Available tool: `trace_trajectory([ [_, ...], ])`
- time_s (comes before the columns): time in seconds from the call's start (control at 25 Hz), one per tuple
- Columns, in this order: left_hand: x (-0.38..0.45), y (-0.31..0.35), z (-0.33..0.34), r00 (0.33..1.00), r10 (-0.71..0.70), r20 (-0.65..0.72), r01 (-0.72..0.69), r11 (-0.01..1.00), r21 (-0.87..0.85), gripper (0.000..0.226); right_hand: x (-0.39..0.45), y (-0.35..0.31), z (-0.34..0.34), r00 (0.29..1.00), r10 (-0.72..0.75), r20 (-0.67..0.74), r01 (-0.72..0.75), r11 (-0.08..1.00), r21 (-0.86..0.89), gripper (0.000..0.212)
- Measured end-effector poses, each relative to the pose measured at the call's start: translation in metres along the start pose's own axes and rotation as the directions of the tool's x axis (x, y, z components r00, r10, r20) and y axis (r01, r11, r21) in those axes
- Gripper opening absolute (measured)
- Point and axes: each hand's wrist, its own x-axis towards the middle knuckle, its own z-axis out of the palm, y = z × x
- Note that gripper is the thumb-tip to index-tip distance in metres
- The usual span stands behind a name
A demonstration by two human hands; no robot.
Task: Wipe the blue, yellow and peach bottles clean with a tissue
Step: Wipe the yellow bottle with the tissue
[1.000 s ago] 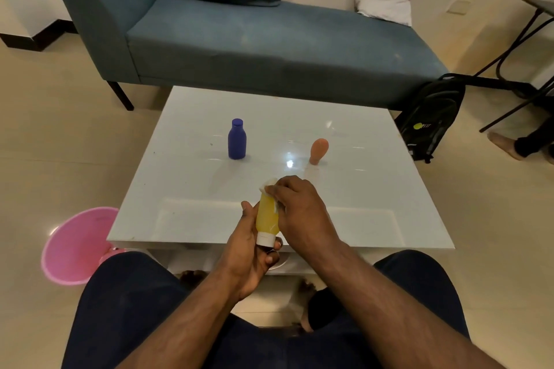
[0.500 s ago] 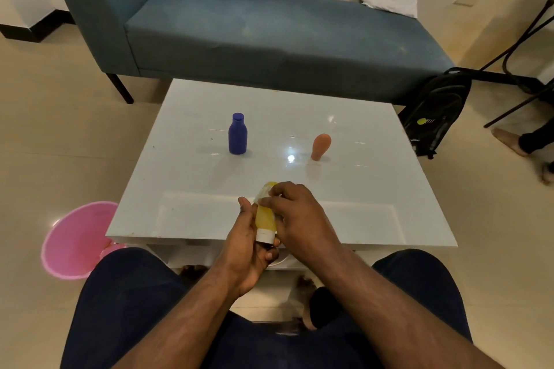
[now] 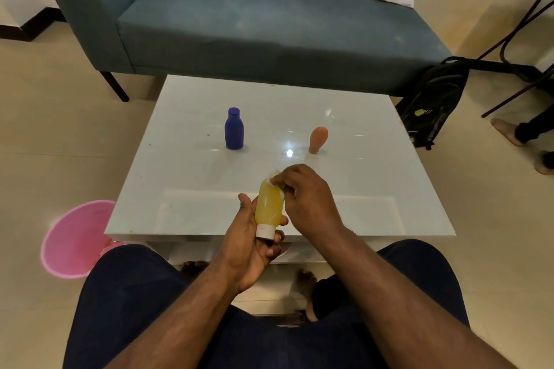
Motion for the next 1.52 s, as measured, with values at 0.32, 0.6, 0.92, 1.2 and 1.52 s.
trace_trajectory([
  [0.32, -0.001, 0.000, -0.001, 0.999, 0.013, 0.039, -0.008, 0.992, -0.125, 0.075, -0.037, -0.015, 0.006, 0.998, -0.057, 0.025, 0.057, 0.998, 0.014, 0.028],
  [0.6, -0.003, 0.004, -0.001, 0.996, 0.012, 0.084, 0.002, 0.987, -0.163, 0.076, -0.033, -0.016, 0.012, 0.998, -0.053, 0.041, 0.055, 0.998, -0.037, 0.030],
  [0.92, -0.001, 0.006, 0.001, 0.997, 0.020, 0.074, -0.009, 0.990, -0.140, 0.078, -0.022, -0.019, 0.011, 0.996, -0.067, 0.057, 0.073, 0.991, -0.109, 0.033],
  [1.2, 0.003, 0.008, -0.004, 0.994, 0.038, 0.098, -0.025, 0.991, -0.131, 0.082, -0.031, -0.012, 0.010, 0.990, -0.127, 0.067, 0.134, 0.985, -0.108, 0.037],
  [1.52, 0.004, 0.007, -0.008, 0.995, 0.017, 0.098, 0.002, 0.981, -0.193, 0.086, -0.036, -0.008, 0.012, 0.993, -0.099, 0.059, 0.102, 0.994, -0.047, 0.033],
])
